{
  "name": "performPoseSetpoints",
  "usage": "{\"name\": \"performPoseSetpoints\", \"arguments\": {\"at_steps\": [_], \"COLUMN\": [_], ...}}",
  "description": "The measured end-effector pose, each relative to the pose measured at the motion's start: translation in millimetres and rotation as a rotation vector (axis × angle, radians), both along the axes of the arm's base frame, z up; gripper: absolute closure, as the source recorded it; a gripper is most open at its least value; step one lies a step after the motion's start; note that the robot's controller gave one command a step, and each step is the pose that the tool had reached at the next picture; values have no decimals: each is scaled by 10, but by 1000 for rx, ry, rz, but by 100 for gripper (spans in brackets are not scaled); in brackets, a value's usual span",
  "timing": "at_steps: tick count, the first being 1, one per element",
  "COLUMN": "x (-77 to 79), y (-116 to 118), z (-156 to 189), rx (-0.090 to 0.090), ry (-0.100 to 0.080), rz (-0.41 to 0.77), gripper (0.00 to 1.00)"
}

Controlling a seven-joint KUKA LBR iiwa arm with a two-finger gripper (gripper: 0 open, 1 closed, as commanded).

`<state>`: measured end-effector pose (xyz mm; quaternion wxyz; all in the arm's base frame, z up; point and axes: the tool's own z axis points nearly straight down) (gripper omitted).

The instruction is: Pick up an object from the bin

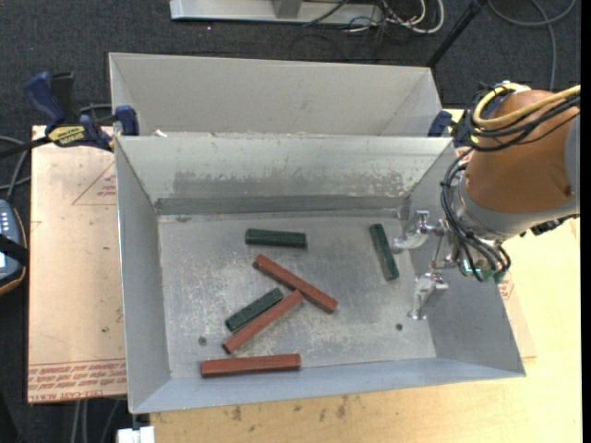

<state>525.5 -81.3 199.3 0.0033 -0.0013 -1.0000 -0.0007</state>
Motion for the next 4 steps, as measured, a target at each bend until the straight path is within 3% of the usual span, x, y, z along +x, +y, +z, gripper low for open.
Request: {"name": "performPoseSetpoints", "arguments": {"at_steps": [1, 2, 3, 4], "x": [17, -3, 223, 314], "y": [2, 219, 368, 852], "z": [35, -326, -886, -1207], "rx": [-1, -2, -1, -3], "ry": [-7, -13, -11, -30], "rz": [2, -73, 25, -26], "gripper": [0, 0, 0, 100]}}
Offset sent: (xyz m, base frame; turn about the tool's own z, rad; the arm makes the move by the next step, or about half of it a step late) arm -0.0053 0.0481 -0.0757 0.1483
